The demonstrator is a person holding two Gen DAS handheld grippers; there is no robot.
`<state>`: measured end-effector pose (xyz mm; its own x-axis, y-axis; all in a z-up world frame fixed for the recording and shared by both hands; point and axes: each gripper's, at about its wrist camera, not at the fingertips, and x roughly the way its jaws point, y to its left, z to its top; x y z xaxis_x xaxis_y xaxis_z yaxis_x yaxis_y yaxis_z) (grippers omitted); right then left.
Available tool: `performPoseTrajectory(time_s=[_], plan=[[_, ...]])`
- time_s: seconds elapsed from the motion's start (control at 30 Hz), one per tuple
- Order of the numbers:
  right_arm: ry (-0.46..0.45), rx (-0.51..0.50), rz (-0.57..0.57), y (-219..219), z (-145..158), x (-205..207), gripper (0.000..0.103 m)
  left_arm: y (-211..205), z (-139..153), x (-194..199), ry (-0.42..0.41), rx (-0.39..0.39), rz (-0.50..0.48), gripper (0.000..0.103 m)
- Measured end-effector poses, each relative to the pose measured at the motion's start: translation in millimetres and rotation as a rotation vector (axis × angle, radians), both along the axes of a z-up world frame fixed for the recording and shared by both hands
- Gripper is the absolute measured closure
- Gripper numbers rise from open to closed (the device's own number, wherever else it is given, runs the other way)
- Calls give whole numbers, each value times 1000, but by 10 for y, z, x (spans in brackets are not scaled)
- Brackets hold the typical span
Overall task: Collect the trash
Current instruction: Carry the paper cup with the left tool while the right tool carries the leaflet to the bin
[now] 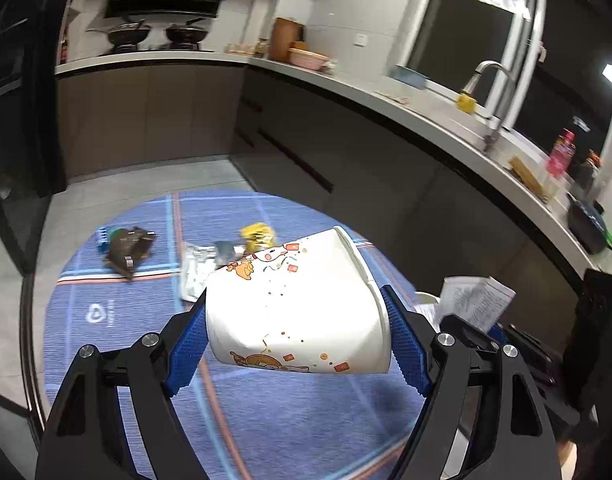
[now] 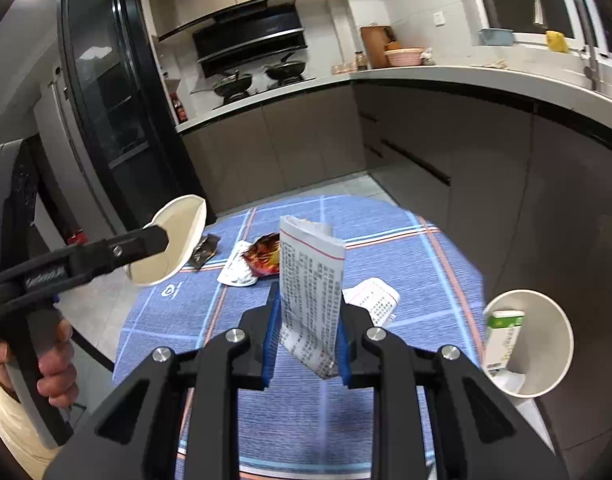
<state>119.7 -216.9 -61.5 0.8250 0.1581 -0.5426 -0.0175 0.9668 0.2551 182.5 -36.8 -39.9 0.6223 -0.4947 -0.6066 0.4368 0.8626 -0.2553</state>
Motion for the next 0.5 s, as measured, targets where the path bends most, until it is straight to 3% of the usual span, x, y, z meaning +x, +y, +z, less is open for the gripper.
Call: performPoseTrajectory(time_s=[0.5], plan=[[-6, -23, -174, -846, -108, -330, 79, -1014, -87, -164, 22, -2, -260, 27]])
